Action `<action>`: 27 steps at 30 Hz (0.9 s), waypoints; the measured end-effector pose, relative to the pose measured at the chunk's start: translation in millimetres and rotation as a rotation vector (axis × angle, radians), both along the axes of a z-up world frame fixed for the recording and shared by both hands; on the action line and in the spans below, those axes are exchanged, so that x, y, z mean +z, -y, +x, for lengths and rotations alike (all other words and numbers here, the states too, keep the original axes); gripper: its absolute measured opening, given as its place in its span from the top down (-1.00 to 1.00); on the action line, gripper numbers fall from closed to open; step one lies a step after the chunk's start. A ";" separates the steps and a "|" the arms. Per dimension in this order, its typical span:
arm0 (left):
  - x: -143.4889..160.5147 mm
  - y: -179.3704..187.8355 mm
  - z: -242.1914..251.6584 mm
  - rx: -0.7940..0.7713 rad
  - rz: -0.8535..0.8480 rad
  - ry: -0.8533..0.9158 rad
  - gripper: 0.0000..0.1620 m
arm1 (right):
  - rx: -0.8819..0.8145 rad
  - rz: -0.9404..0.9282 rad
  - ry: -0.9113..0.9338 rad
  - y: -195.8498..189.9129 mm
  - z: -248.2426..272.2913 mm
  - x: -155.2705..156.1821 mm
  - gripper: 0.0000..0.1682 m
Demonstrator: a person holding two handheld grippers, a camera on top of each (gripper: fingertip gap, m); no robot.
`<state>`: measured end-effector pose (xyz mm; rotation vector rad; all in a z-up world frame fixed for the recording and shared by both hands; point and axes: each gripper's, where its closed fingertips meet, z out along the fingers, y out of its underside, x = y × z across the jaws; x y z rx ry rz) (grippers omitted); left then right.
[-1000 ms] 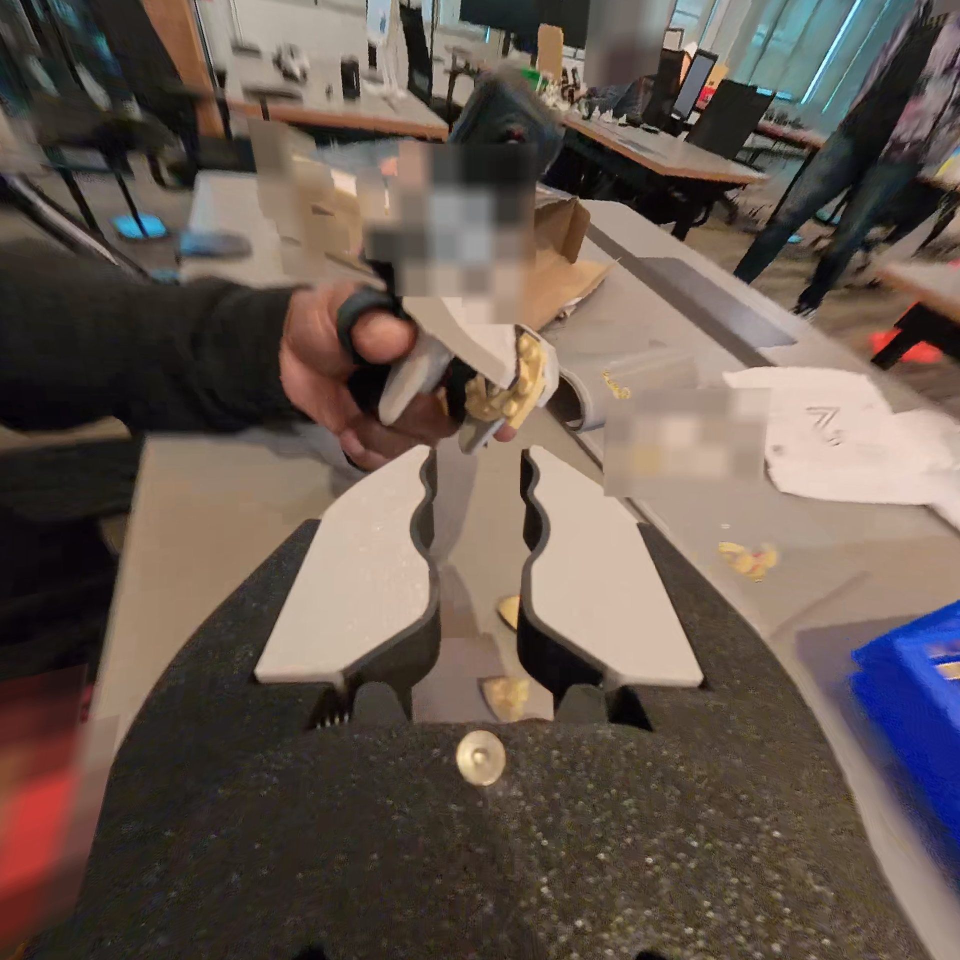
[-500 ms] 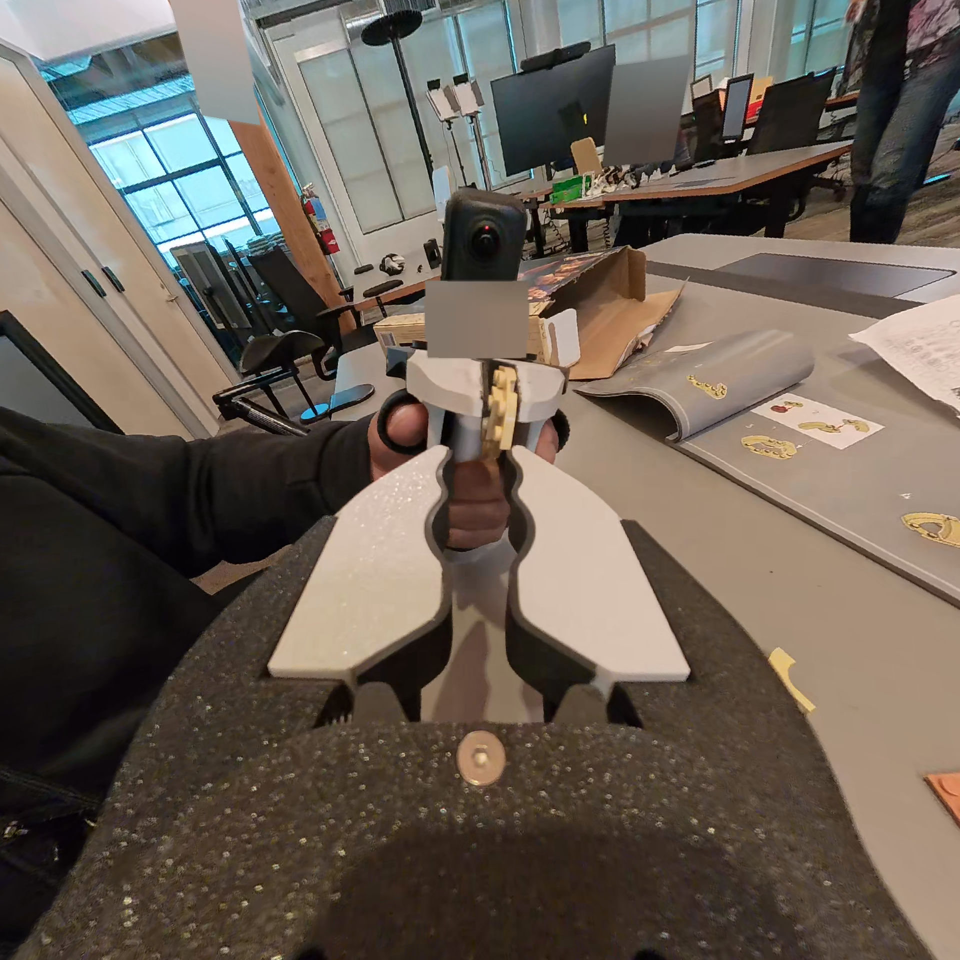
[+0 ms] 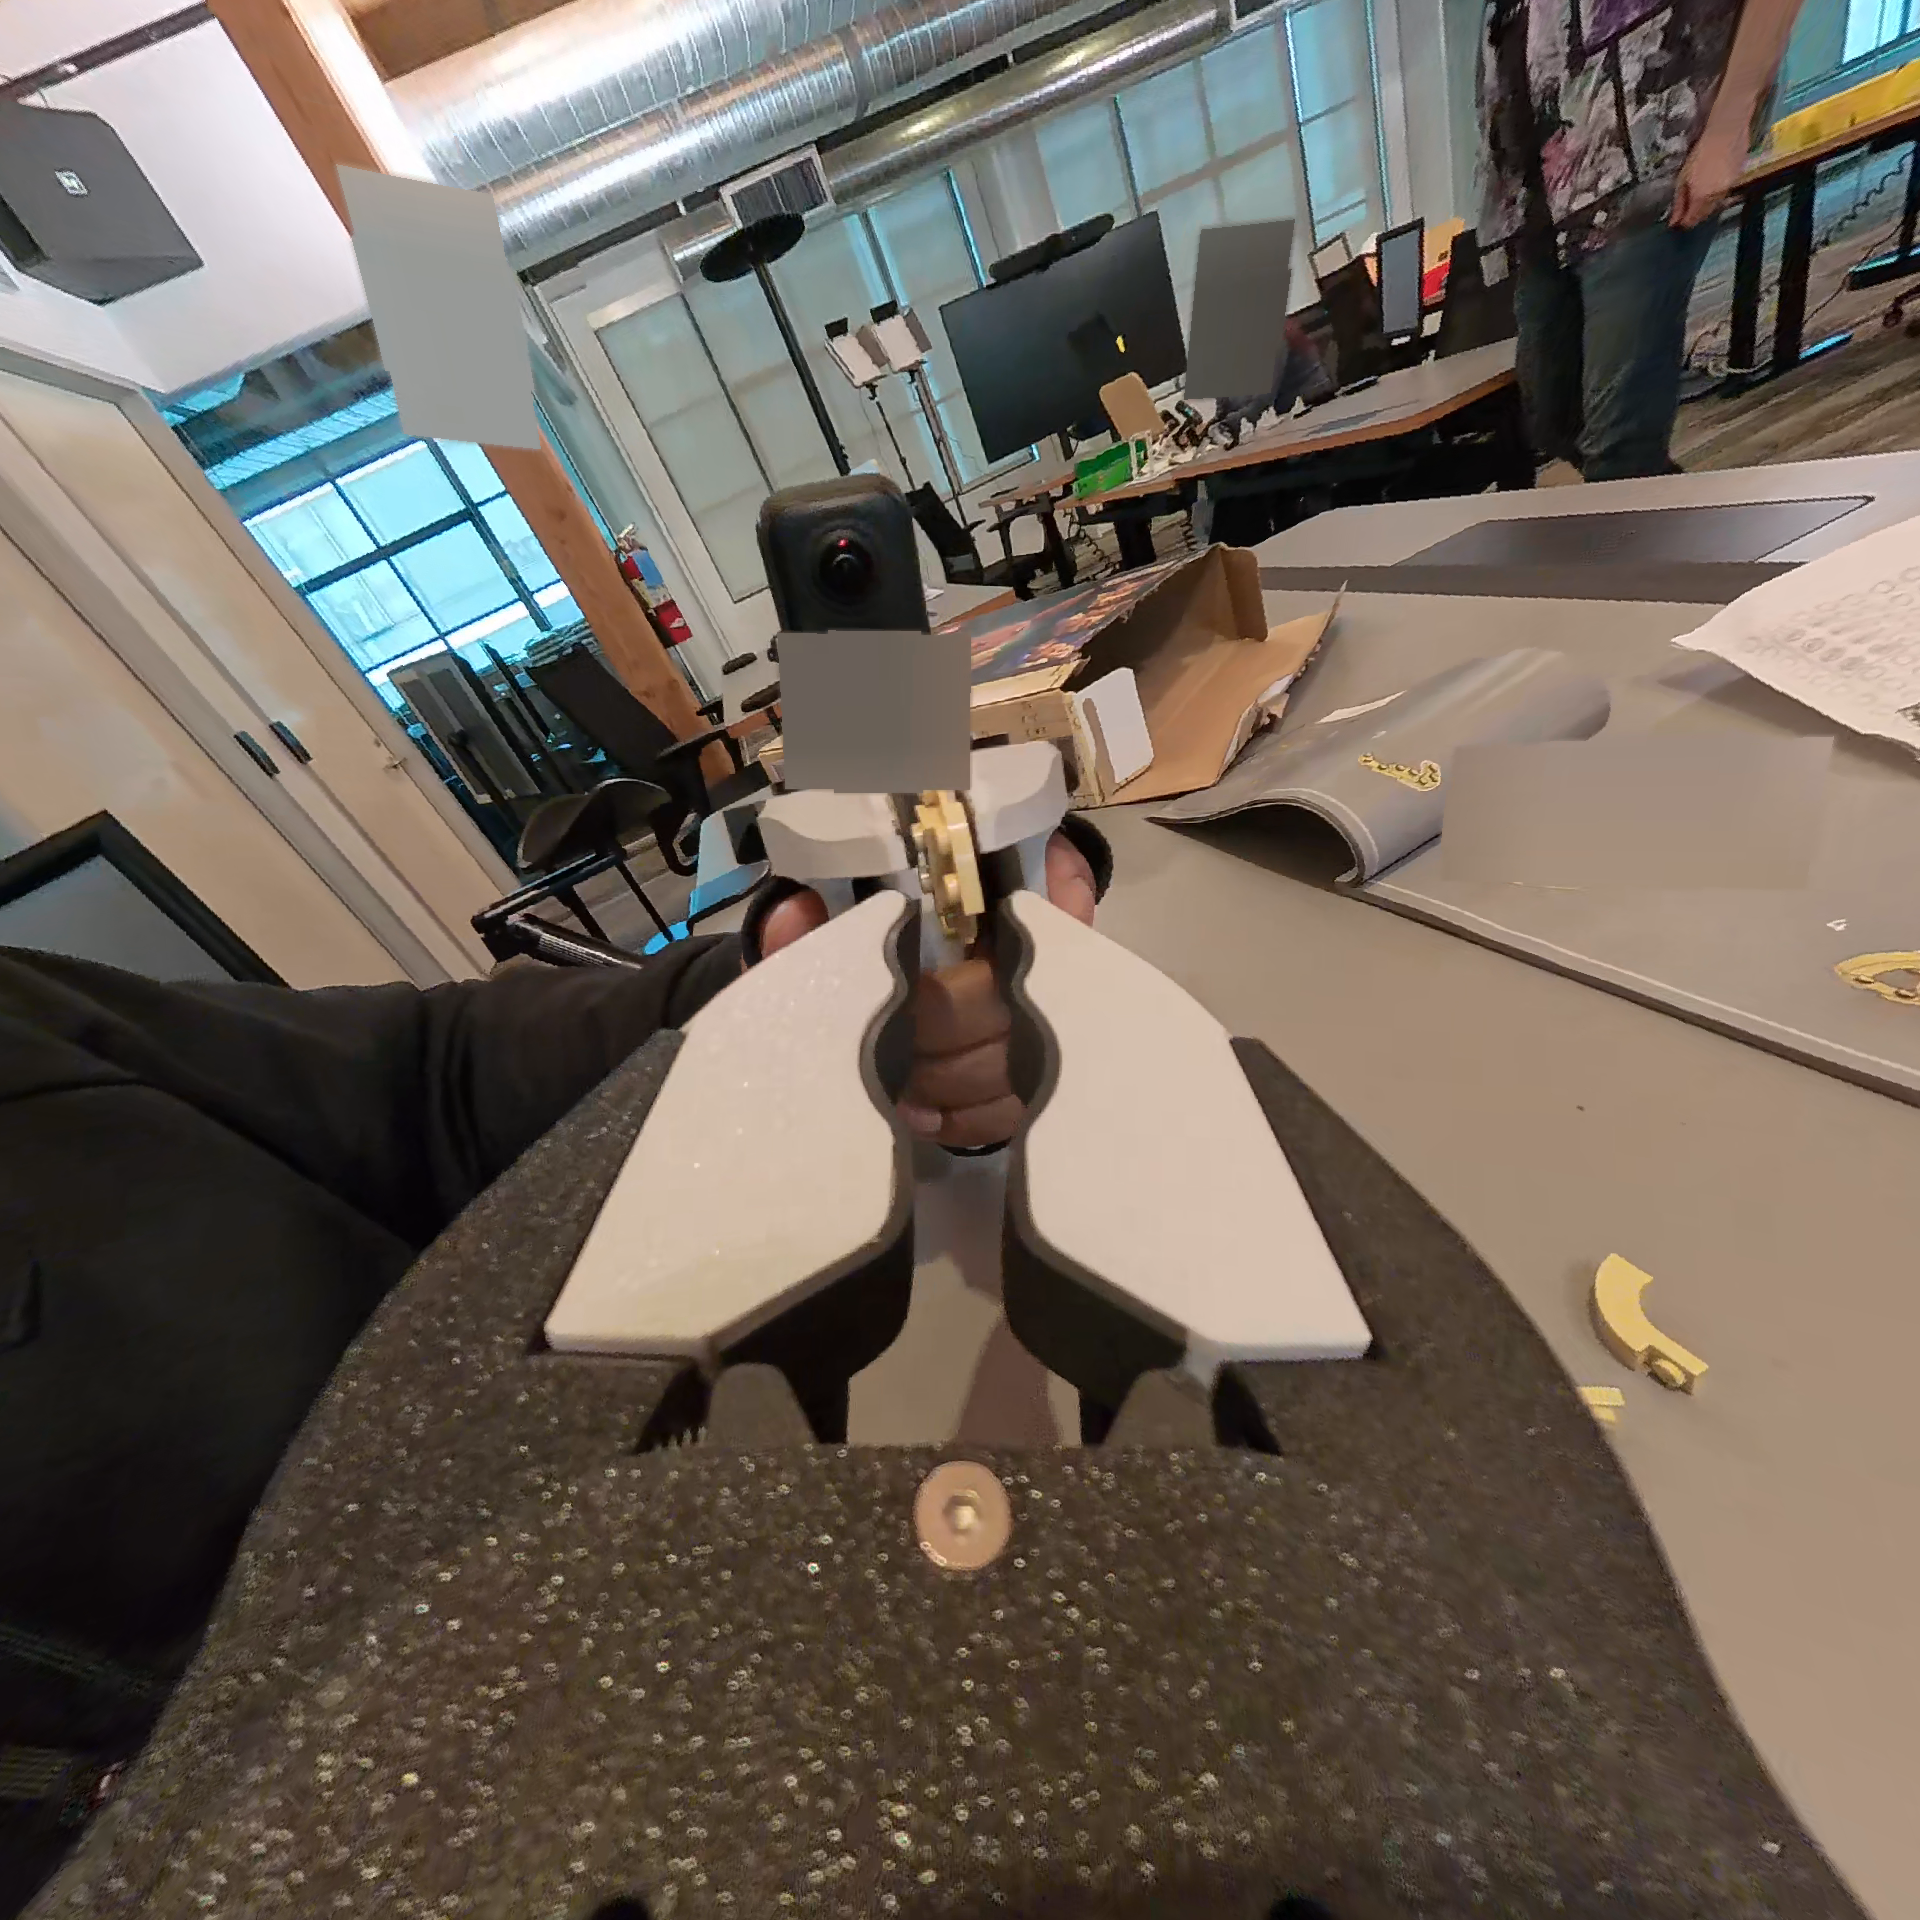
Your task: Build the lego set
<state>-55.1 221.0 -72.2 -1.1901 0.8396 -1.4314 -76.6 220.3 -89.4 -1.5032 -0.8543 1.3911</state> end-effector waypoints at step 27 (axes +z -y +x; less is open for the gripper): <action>-9.2 6.0 11.5 0.002 0.019 -0.033 0.90 | -0.011 -0.029 -0.012 5.8 8.6 -10.2 0.92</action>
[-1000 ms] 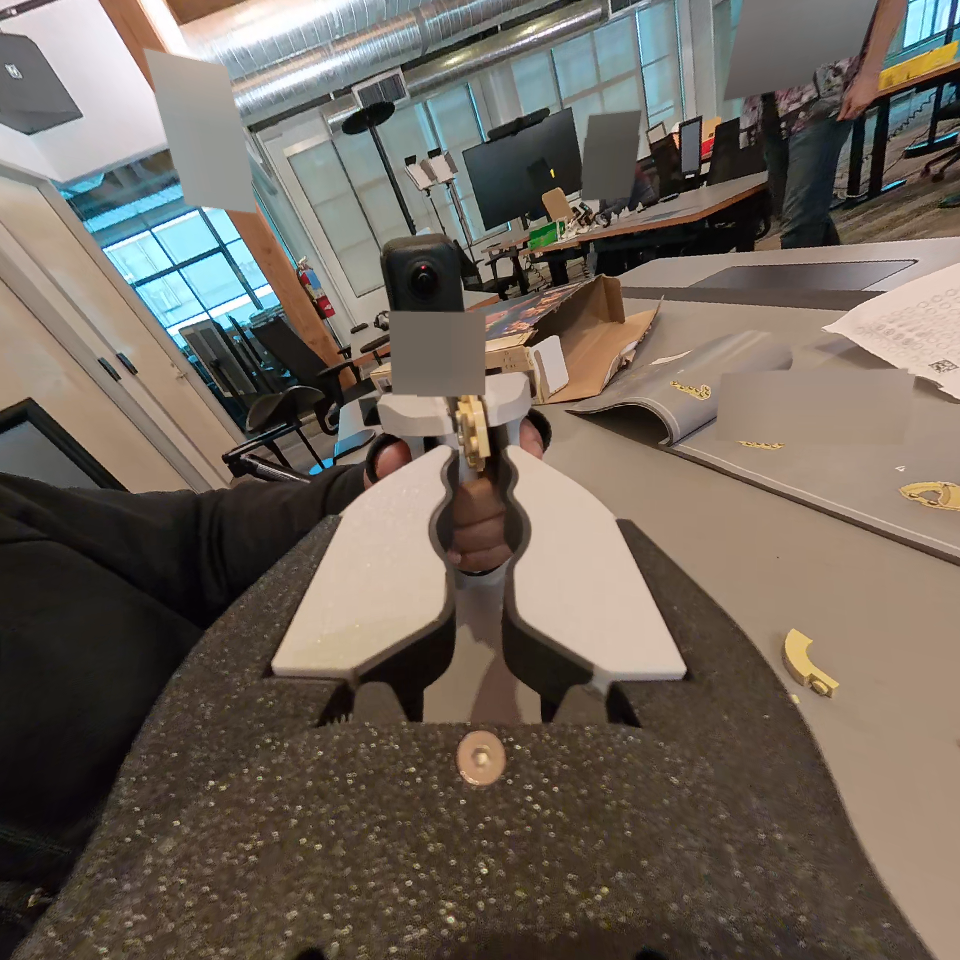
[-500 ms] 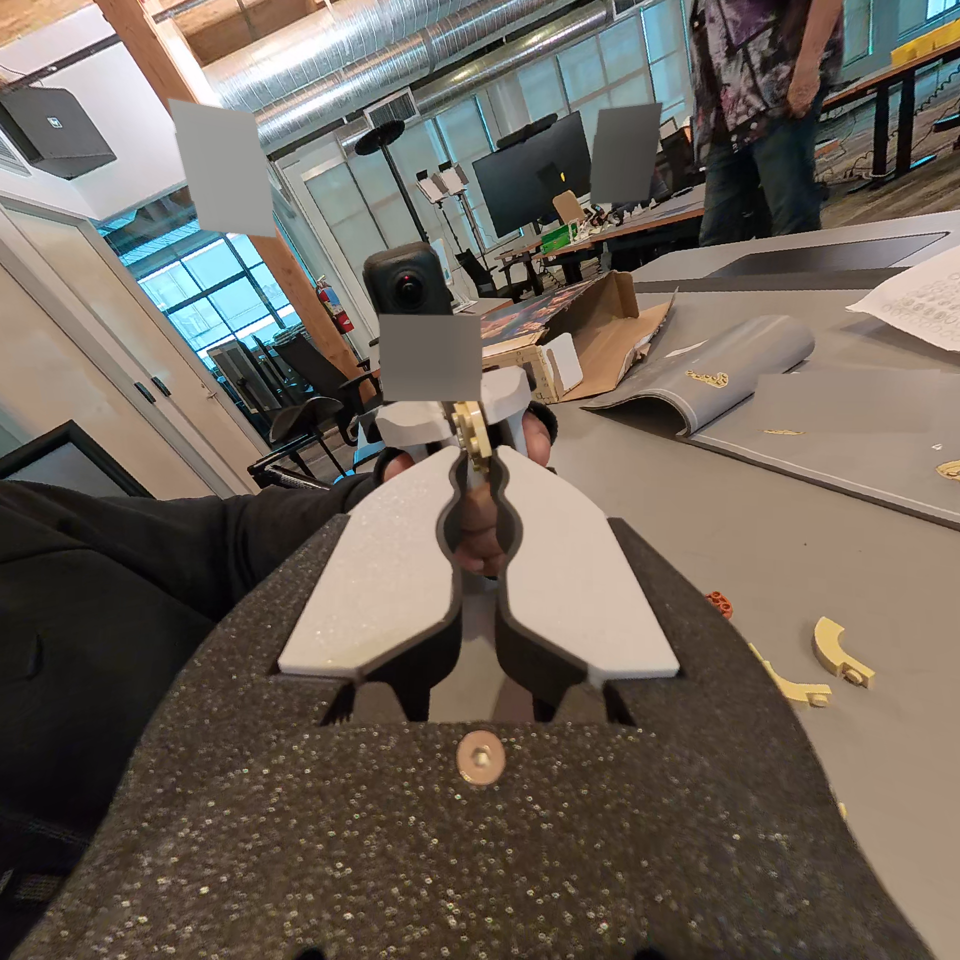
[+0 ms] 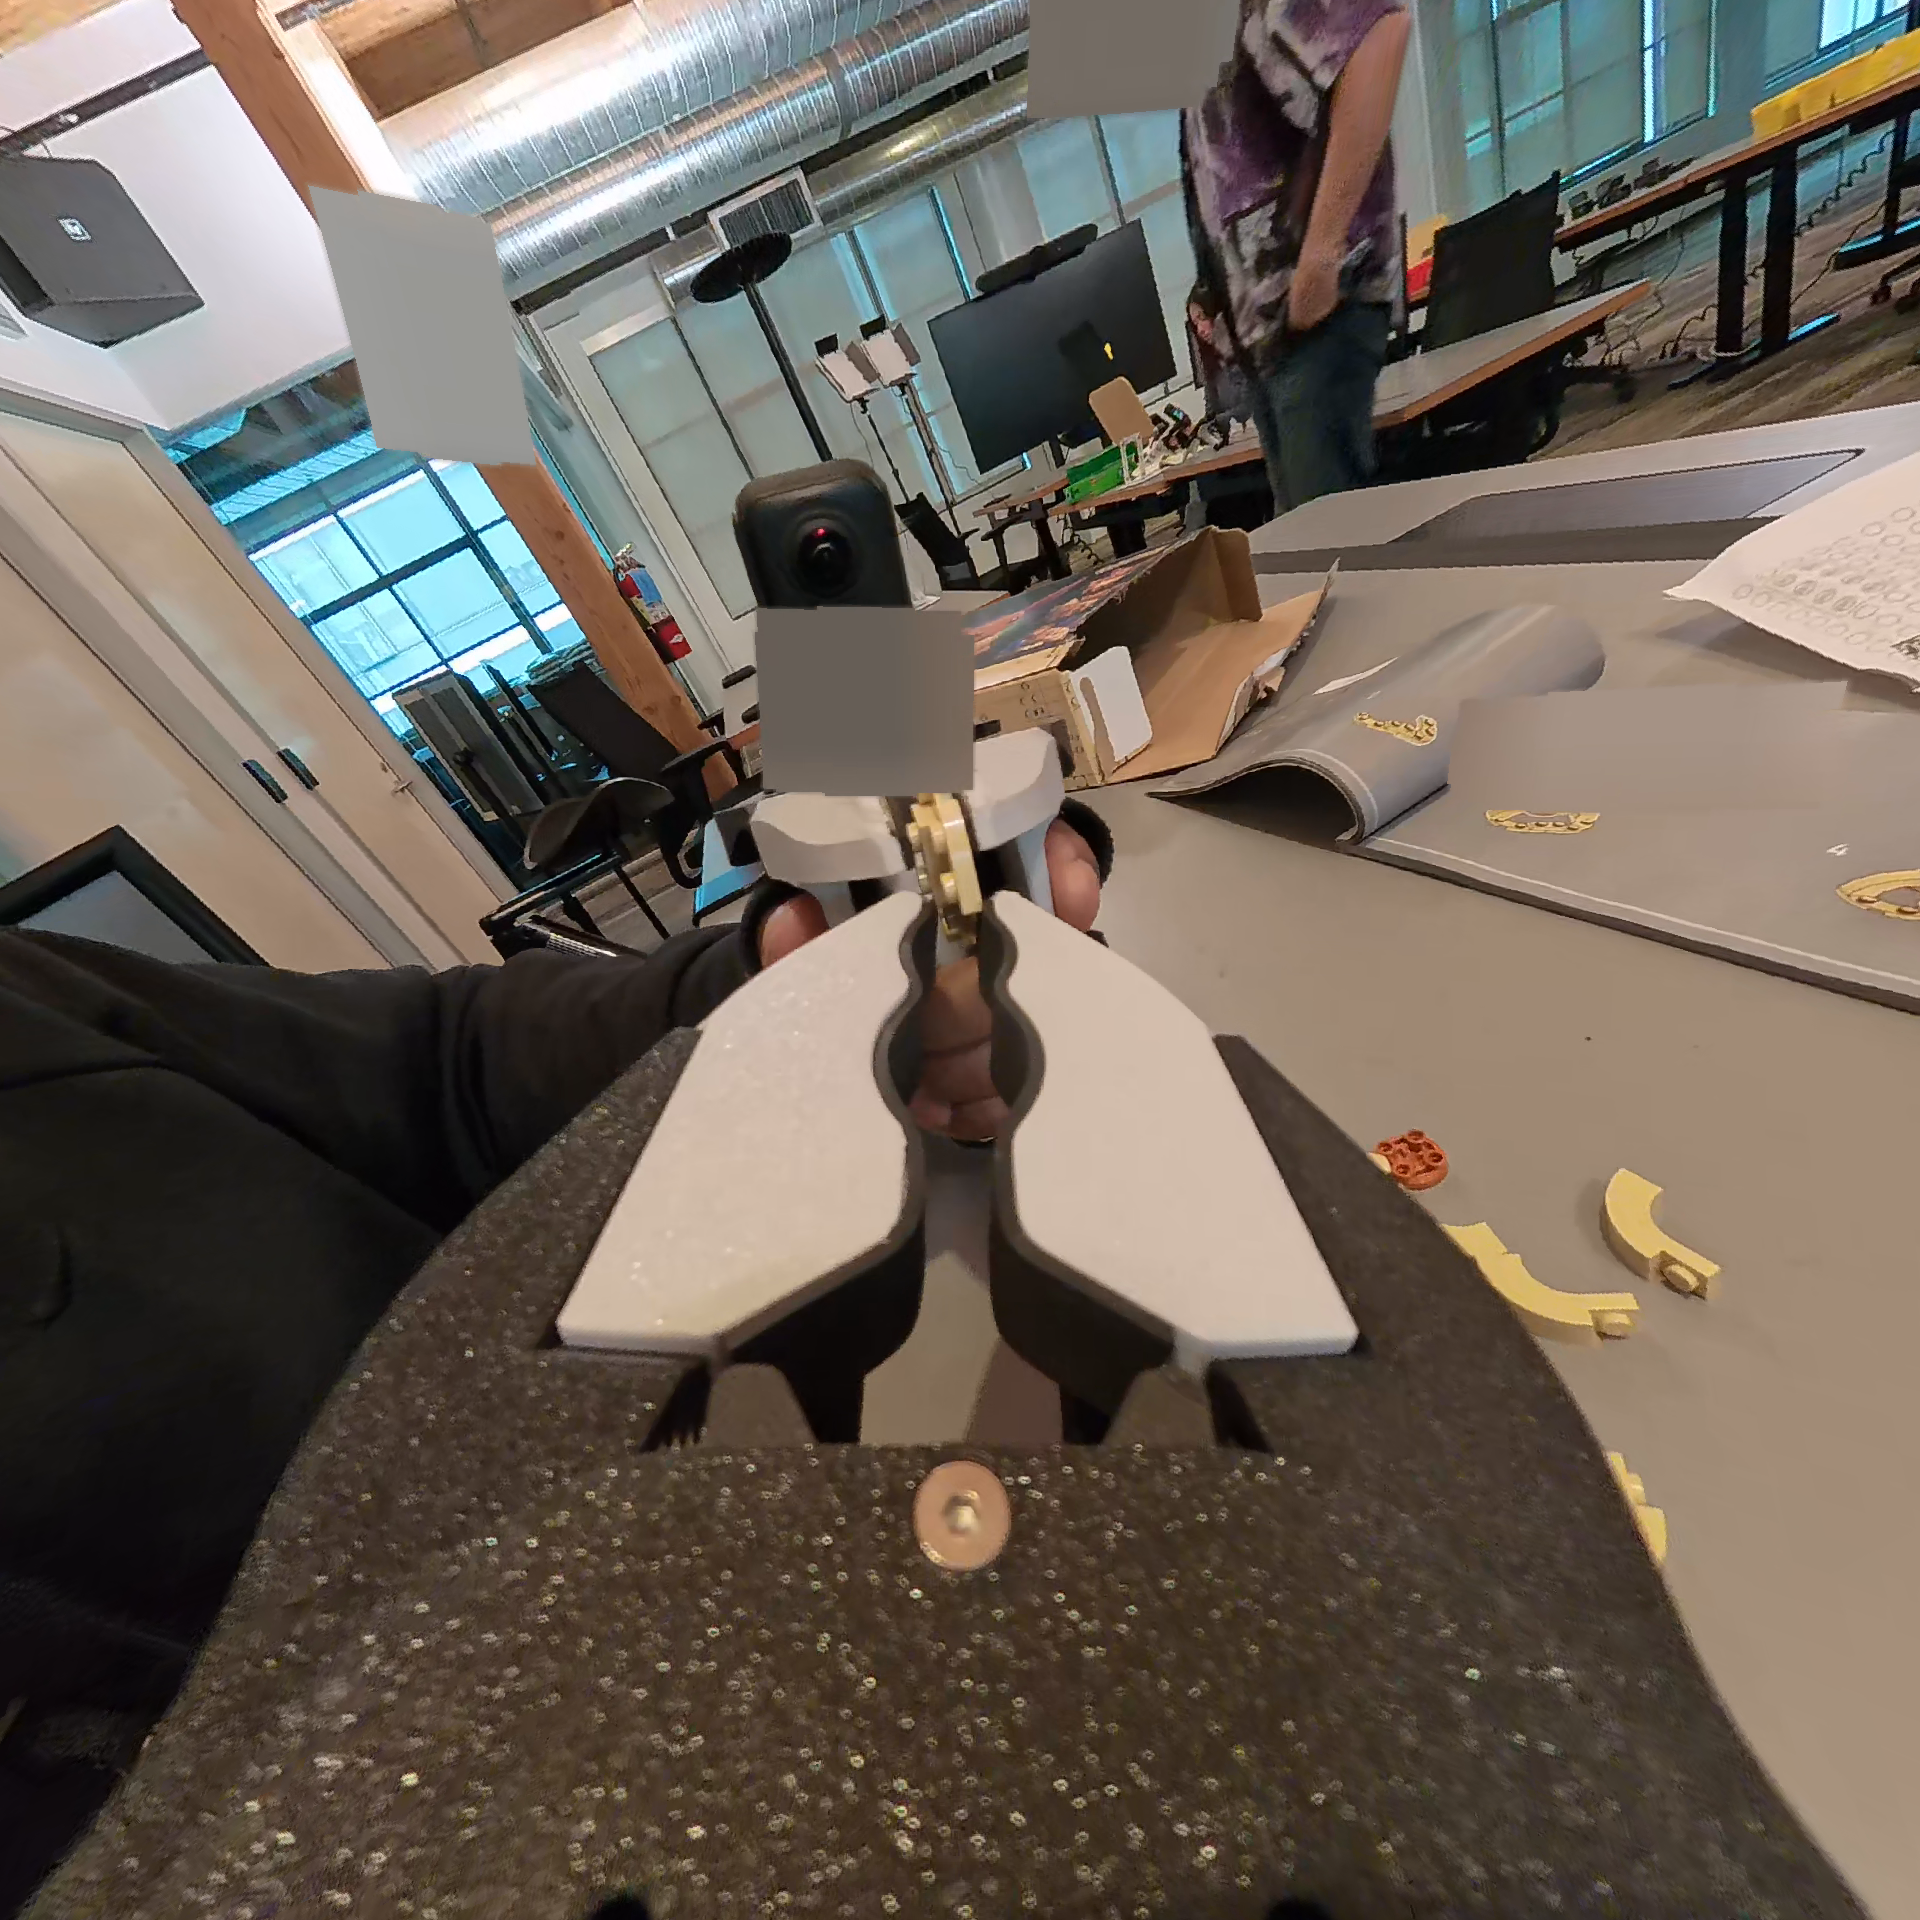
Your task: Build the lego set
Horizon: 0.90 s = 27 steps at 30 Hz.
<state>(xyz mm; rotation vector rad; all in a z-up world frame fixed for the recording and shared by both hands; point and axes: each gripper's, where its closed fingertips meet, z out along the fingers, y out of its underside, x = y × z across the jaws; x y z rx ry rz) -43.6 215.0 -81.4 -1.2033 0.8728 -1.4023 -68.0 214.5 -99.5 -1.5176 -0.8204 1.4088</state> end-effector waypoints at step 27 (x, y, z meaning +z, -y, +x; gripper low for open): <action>-2.9 -2.8 4.3 -0.038 -0.075 0.034 0.90 | 0.004 -0.031 -0.028 -1.0 5.5 -3.9 0.94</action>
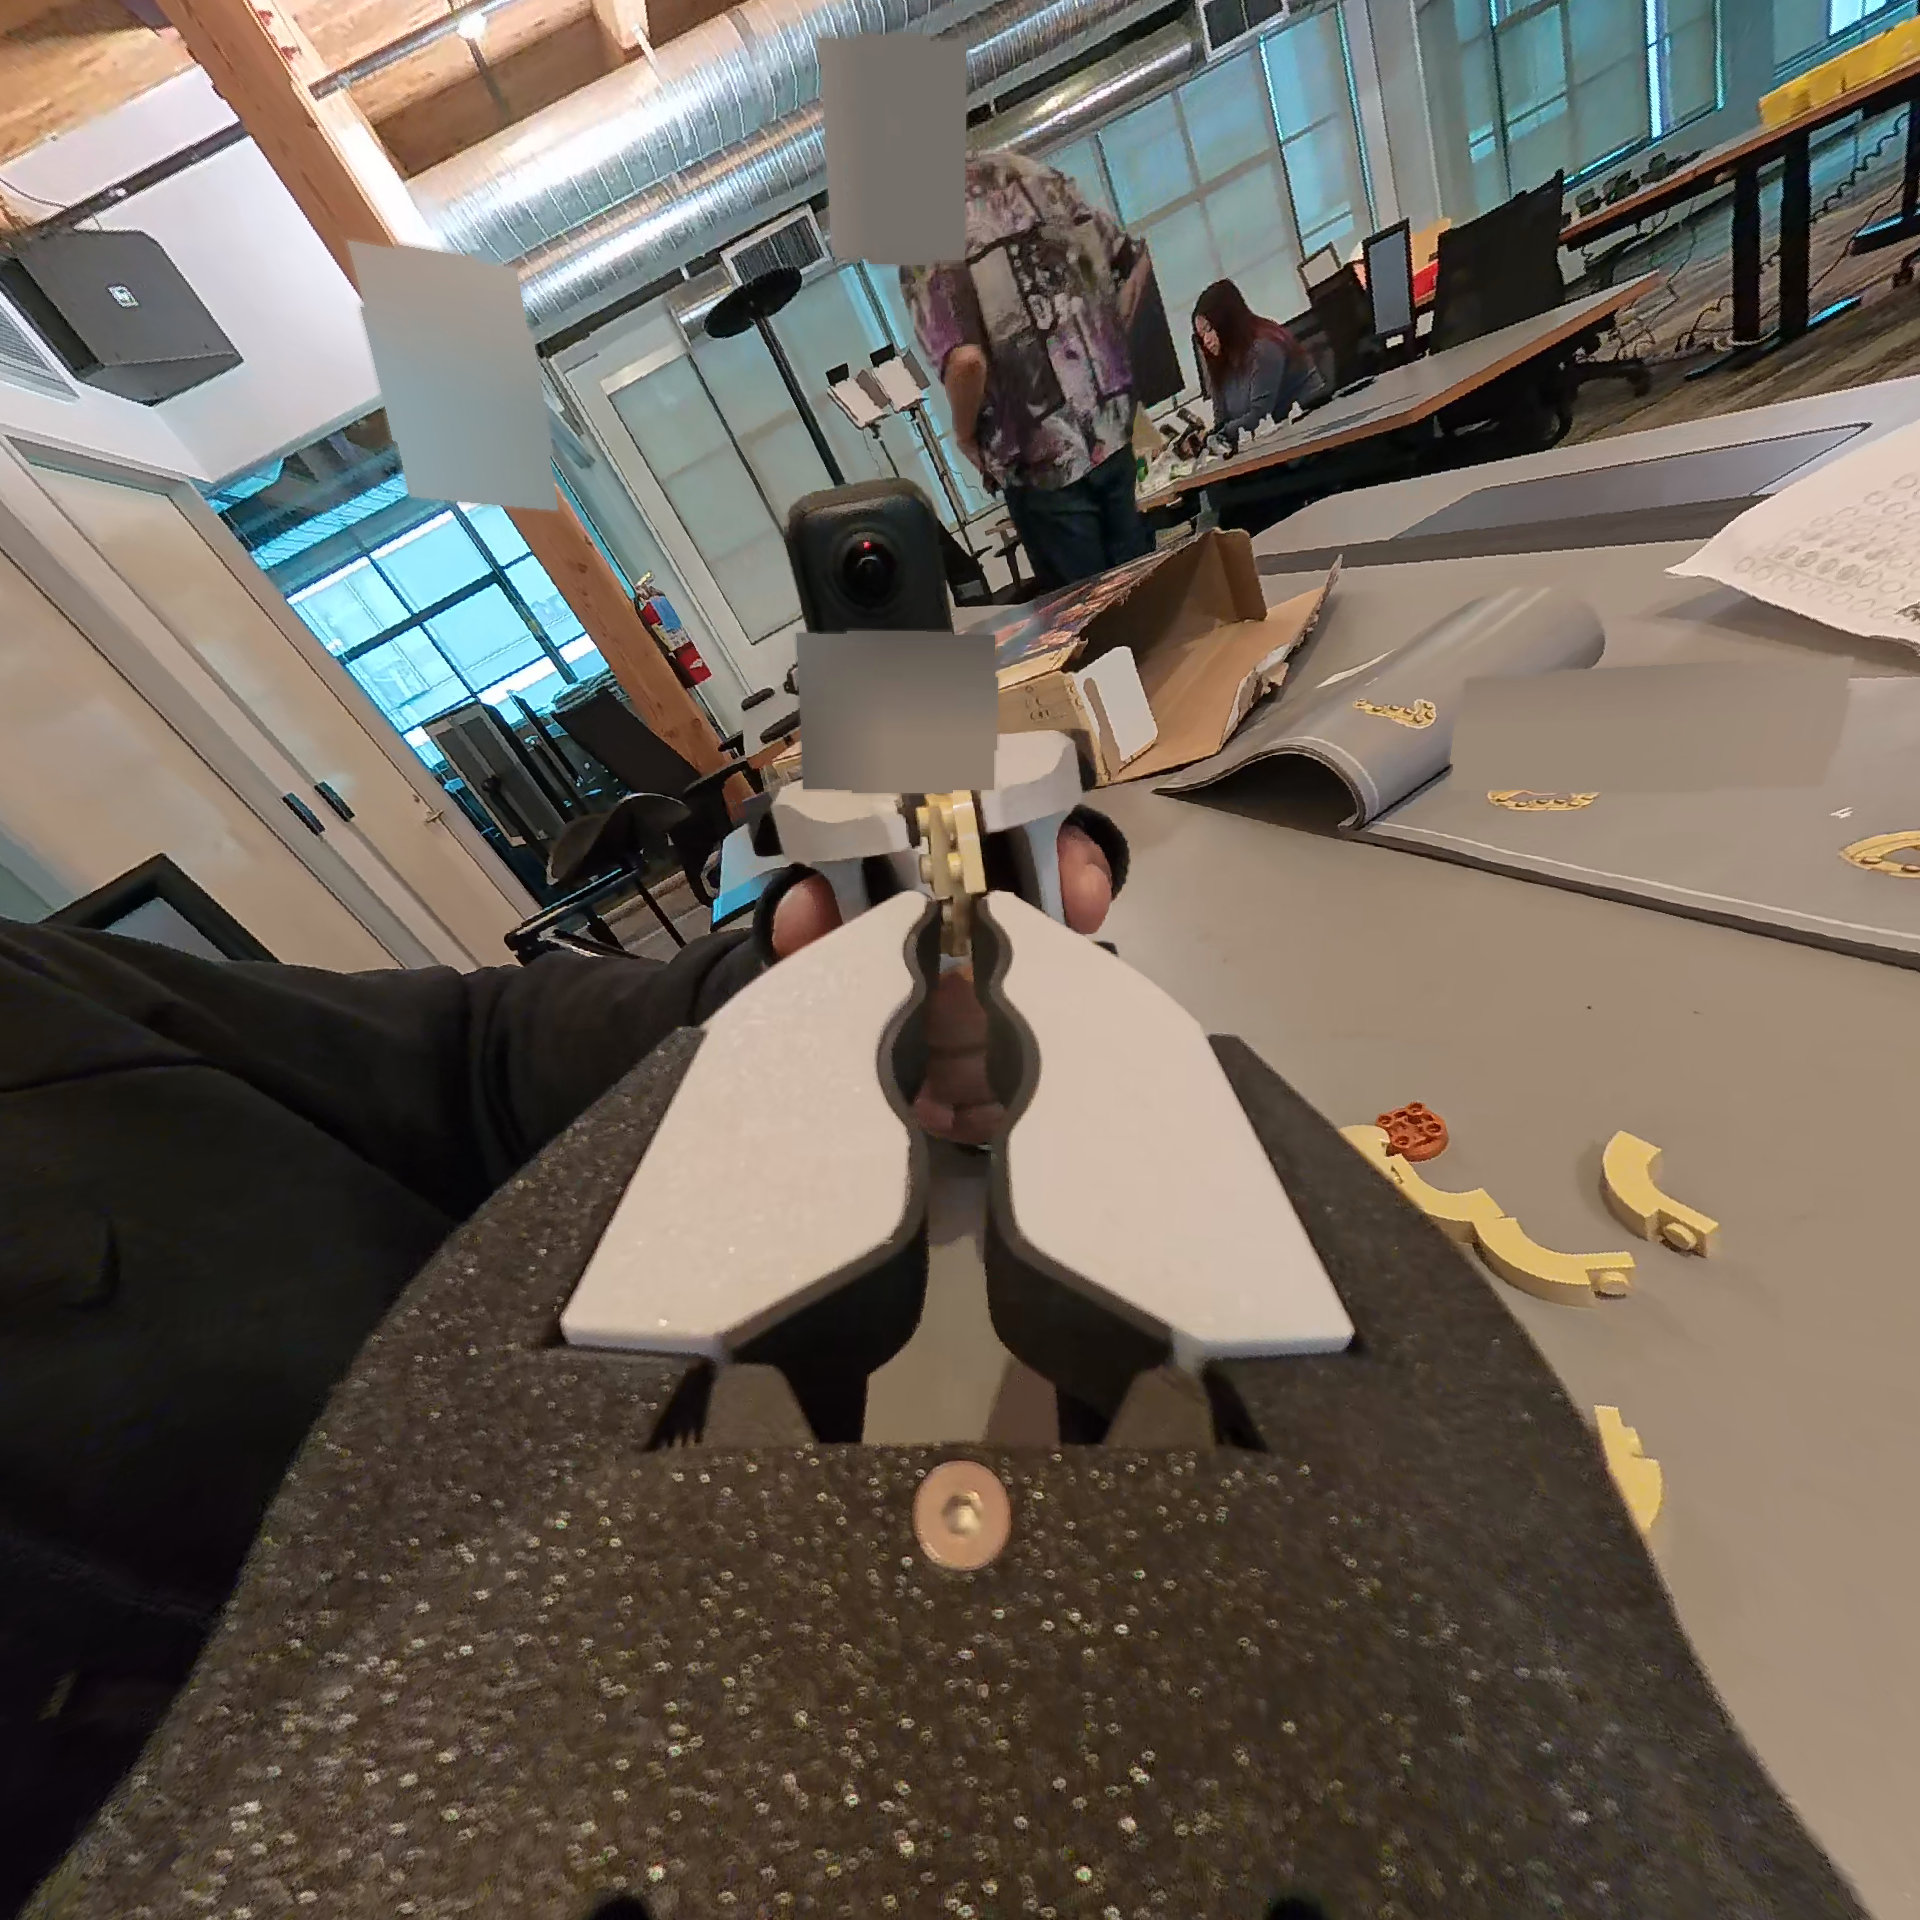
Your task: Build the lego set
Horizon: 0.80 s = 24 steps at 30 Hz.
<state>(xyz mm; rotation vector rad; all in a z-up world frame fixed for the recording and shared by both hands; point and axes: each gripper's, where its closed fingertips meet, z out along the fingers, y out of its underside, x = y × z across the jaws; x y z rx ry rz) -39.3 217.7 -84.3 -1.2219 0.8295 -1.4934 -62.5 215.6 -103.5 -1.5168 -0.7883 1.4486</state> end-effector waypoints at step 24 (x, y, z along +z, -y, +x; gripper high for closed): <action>7.9 -3.8 -12.4 0.027 0.033 -0.005 0.94 | -0.050 0.089 0.064 -1.1 2.8 -3.2 0.94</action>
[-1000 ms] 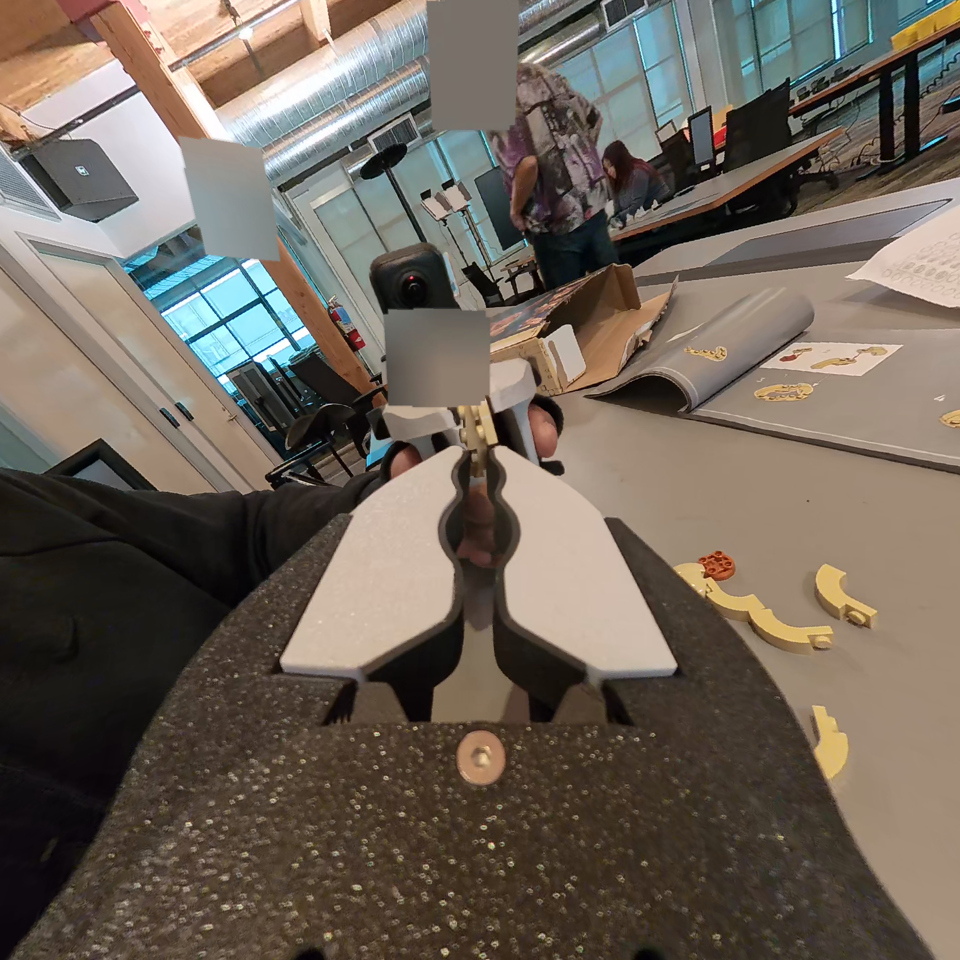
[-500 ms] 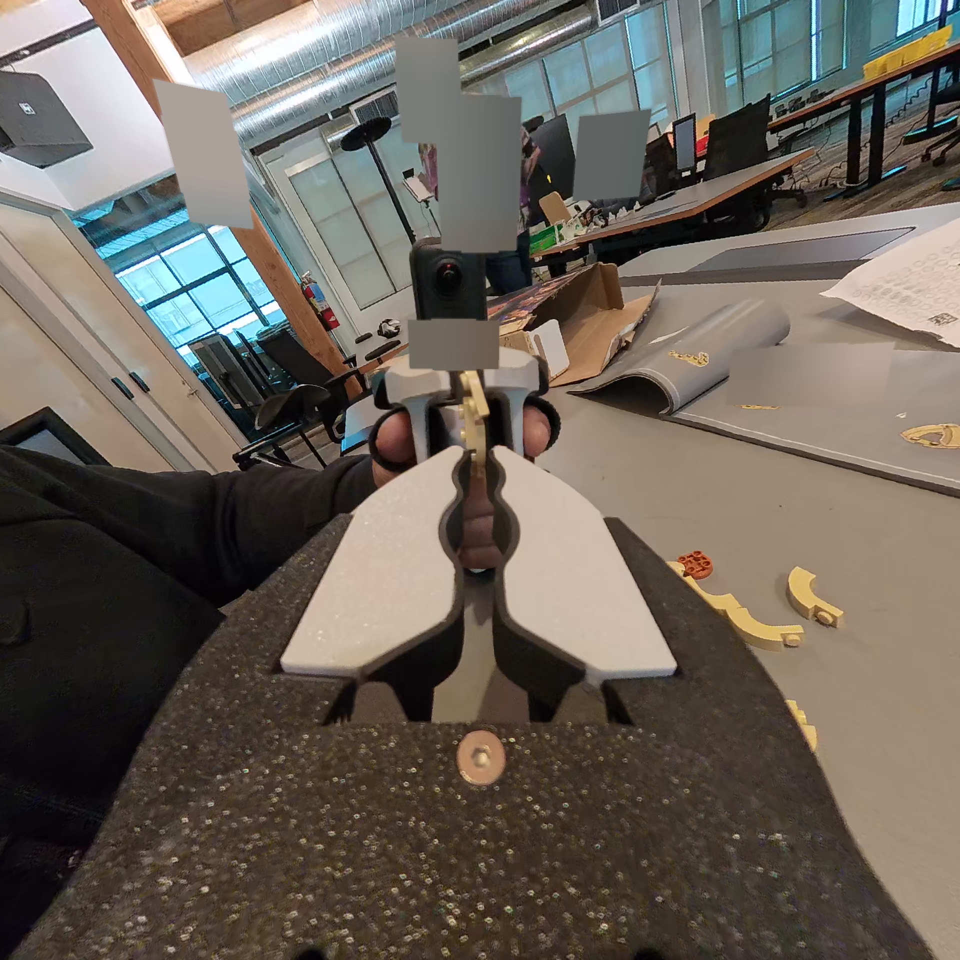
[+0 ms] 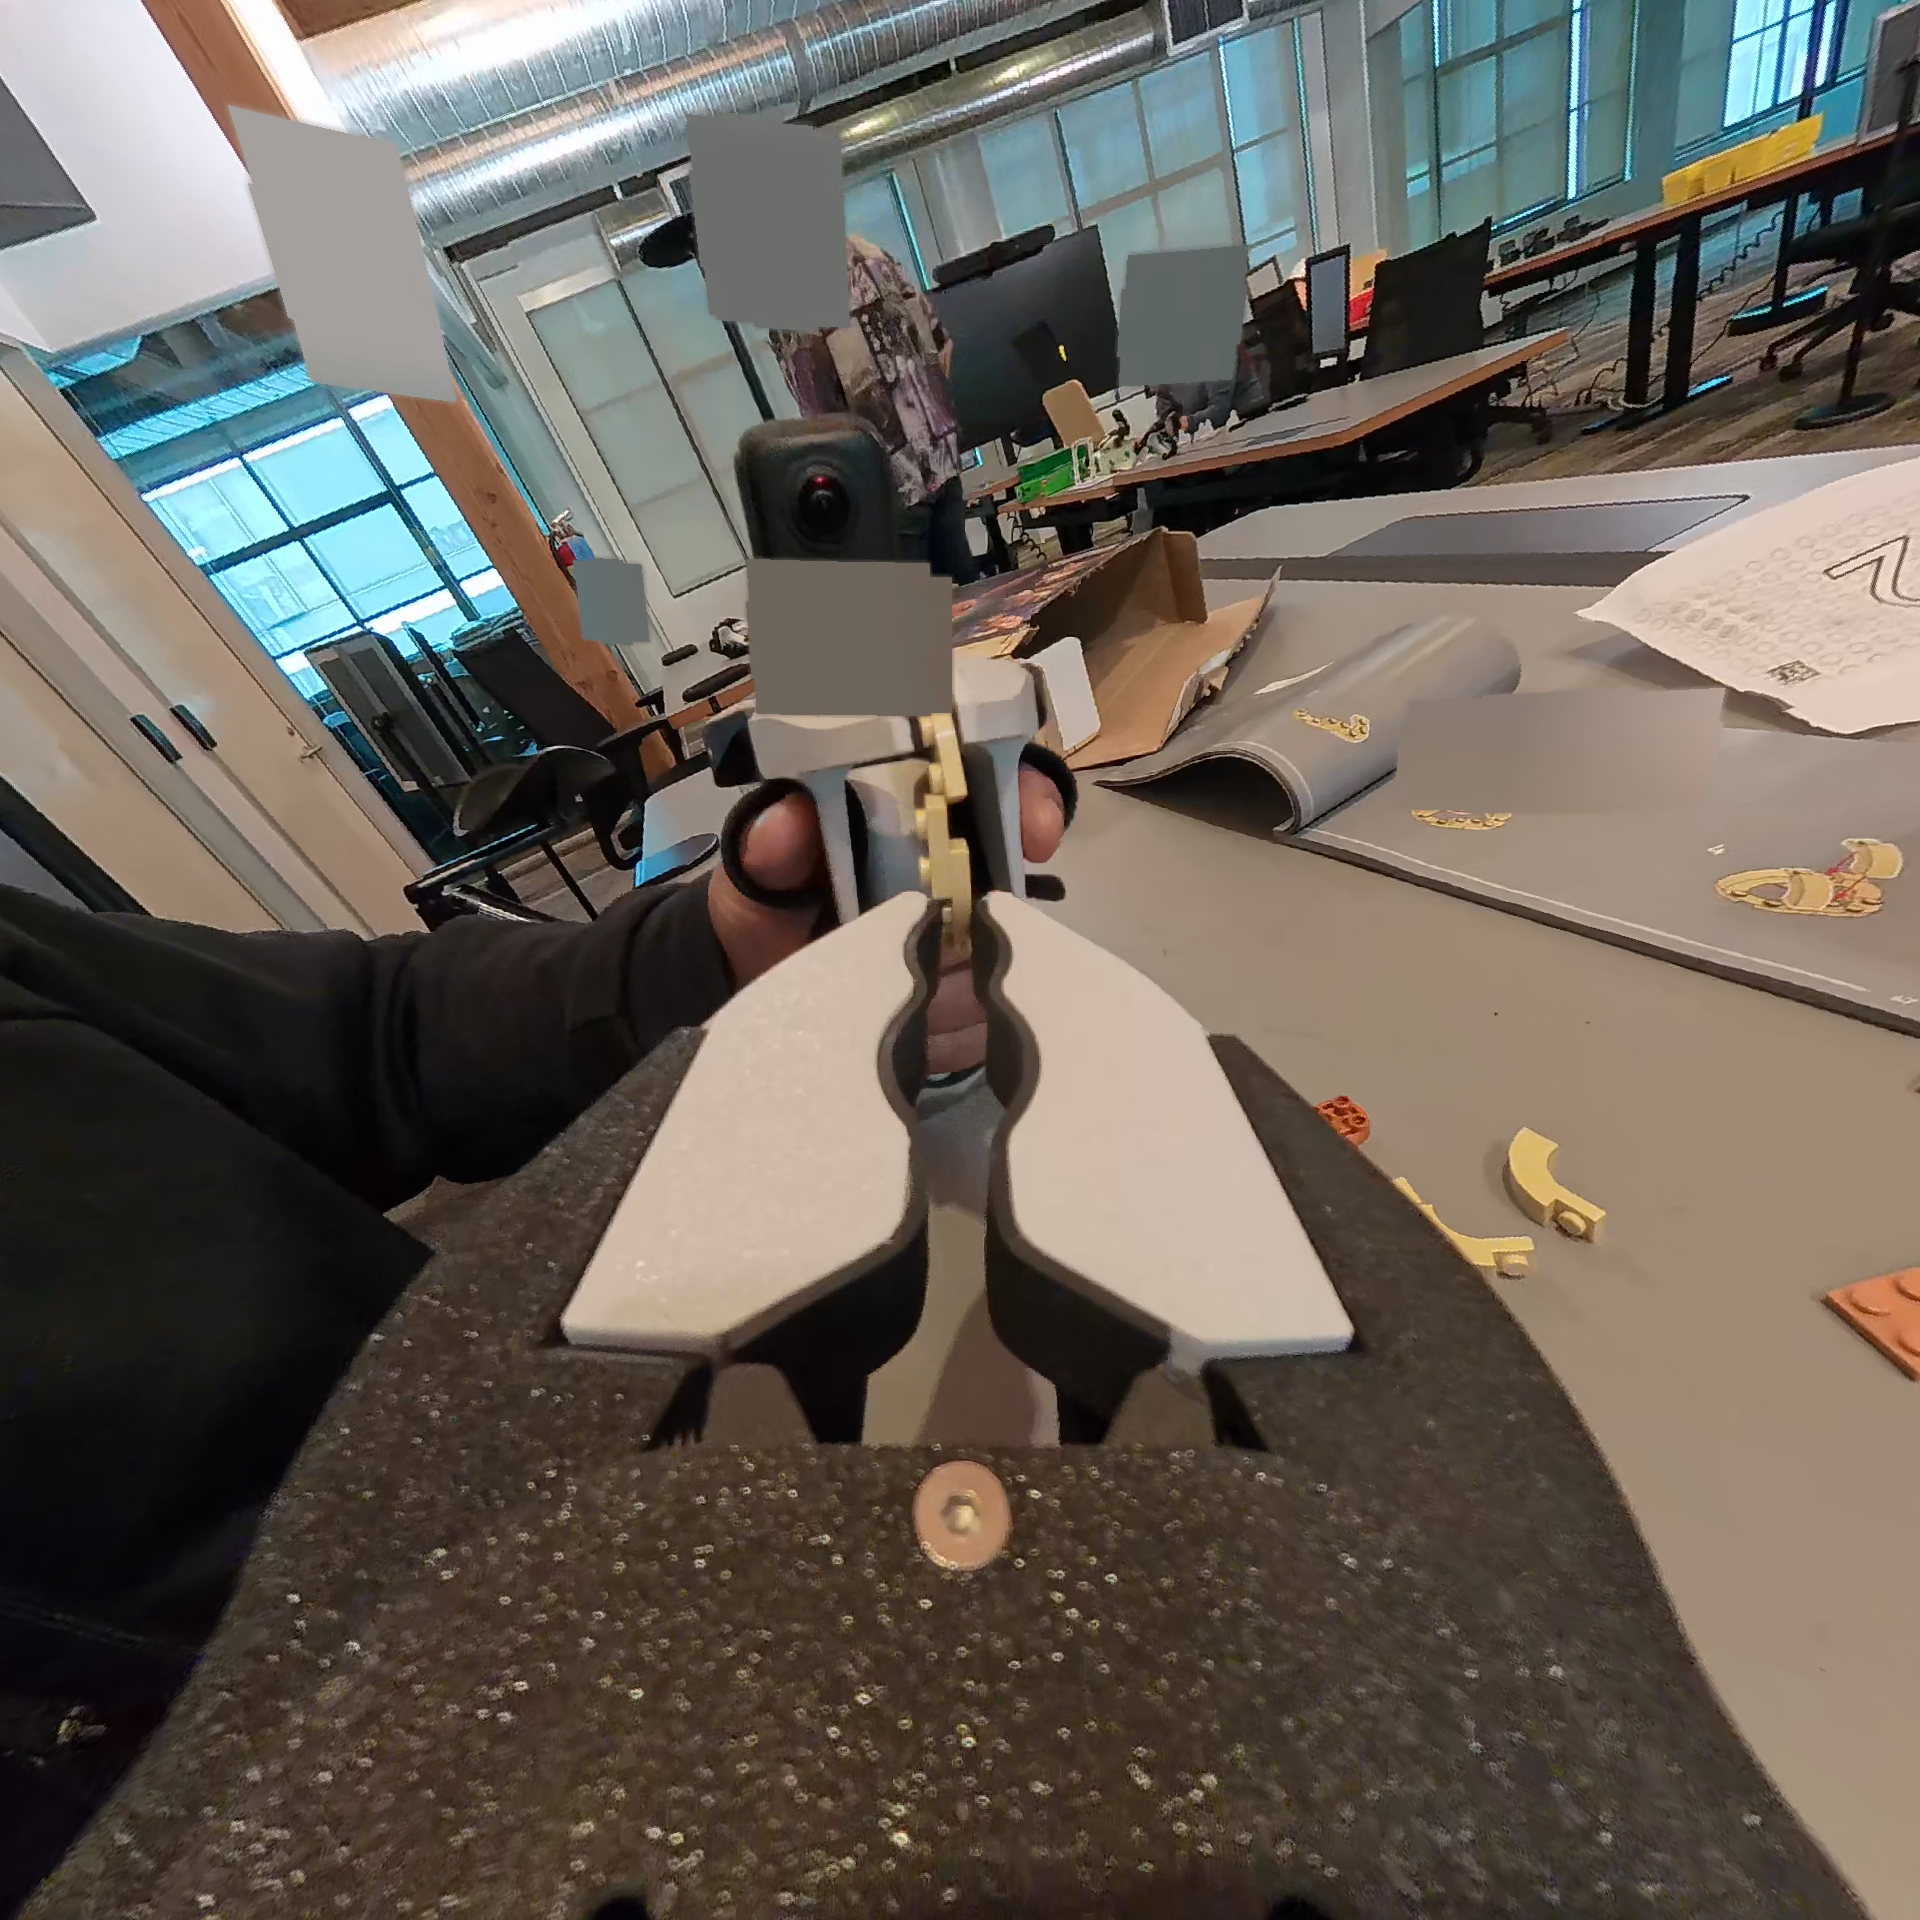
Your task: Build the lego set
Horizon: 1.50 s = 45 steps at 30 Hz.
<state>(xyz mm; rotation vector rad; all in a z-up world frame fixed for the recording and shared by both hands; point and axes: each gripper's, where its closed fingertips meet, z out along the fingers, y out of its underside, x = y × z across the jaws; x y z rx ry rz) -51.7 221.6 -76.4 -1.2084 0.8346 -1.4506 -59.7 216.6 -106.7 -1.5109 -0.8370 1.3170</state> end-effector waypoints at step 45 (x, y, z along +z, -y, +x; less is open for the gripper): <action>-18.4 3.2 6.2 0.084 0.205 -0.230 0.94 | -0.048 0.099 0.137 -0.9 -0.9 -13.5 0.94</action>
